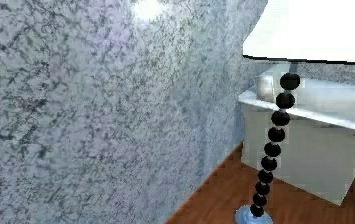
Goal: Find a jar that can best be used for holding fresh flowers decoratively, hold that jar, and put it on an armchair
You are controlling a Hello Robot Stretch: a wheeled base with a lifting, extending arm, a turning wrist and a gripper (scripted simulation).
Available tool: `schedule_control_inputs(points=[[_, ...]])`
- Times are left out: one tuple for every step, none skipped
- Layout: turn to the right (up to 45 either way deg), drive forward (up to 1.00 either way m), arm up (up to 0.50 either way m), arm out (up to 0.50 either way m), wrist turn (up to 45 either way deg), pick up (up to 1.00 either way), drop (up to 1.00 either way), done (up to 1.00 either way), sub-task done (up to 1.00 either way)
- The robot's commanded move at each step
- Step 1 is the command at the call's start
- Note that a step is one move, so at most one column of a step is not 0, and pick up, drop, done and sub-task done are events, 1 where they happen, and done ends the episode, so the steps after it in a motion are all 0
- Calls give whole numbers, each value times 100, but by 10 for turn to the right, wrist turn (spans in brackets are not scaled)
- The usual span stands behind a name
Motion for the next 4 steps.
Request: schedule_control_inputs(points=[[-420, 0, 0, 0, 0, 0, 0, 0, 0], [0, 5, 0, 0, 0, 0, 0, 0, 0], [-450, 0, 0, 0, 0, 0, 0, 0, 0], [-450, 0, 0, 0, 0, 0, 0, 0, 0]])
